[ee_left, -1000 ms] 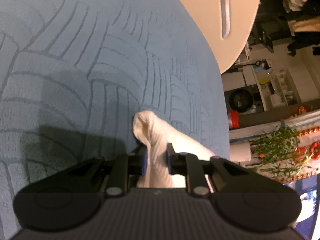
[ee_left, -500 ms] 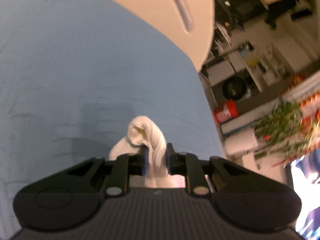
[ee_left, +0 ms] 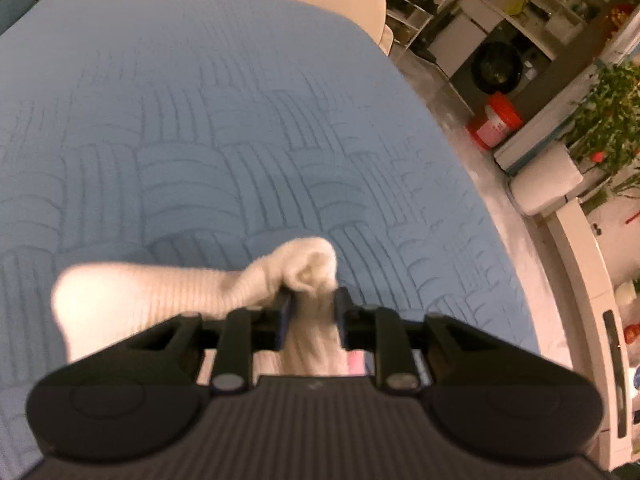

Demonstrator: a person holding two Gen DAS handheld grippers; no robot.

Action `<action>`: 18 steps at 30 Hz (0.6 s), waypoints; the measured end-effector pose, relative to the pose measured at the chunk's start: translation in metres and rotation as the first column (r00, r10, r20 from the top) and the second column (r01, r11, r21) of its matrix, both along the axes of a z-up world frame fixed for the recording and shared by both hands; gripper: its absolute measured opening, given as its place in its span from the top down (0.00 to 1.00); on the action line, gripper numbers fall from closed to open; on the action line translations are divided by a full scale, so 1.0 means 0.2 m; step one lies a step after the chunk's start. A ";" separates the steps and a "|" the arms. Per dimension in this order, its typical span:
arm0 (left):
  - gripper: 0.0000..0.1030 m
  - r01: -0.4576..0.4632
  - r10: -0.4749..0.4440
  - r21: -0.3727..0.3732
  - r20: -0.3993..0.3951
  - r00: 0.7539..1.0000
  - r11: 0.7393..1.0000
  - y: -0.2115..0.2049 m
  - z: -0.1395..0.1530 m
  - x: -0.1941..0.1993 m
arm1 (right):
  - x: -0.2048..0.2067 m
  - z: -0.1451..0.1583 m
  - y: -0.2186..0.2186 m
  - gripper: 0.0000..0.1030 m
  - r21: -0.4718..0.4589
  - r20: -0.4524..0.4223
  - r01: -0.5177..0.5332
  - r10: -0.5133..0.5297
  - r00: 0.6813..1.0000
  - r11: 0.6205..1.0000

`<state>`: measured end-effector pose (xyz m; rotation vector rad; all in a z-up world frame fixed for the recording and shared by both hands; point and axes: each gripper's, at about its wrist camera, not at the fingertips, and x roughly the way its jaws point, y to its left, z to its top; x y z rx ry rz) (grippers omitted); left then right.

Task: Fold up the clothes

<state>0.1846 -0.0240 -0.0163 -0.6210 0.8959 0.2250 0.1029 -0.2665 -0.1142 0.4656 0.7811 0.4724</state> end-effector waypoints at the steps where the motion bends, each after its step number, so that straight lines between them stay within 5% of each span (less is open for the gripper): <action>1: 0.52 -0.004 0.005 -0.012 0.014 1.000 1.000 0.00 0.00 -0.02 | 0.02 -0.03 -0.01 0.77 -0.003 -0.028 0.019 -0.019 0.999 1.000; 2: 0.38 -0.003 0.004 -0.025 0.028 1.000 1.000 0.01 0.01 -0.03 | 0.03 -0.05 -0.02 0.71 -0.009 -0.034 0.037 -0.037 0.999 0.999; 5: 0.22 0.011 -0.009 -0.021 0.081 0.997 1.000 0.00 0.09 -0.08 | 0.05 -0.08 -0.02 0.57 -0.017 -0.040 0.067 -0.068 0.997 0.998; 8: 0.04 0.002 -0.017 0.091 0.163 0.986 0.996 -0.02 0.25 -0.21 | 0.10 -0.10 -0.07 0.50 0.022 -0.091 0.119 -0.116 0.989 0.993; 13: 0.00 -0.062 0.001 0.290 0.208 0.978 0.955 -0.04 0.38 -0.55 | 0.09 -0.08 -0.09 0.48 -0.003 -0.046 0.191 -0.191 0.981 0.982; 18: 0.00 -0.107 0.085 0.233 0.104 0.991 0.966 0.01 0.23 -0.84 | 0.03 0.04 0.01 0.48 -0.036 0.195 0.159 -0.150 0.969 0.987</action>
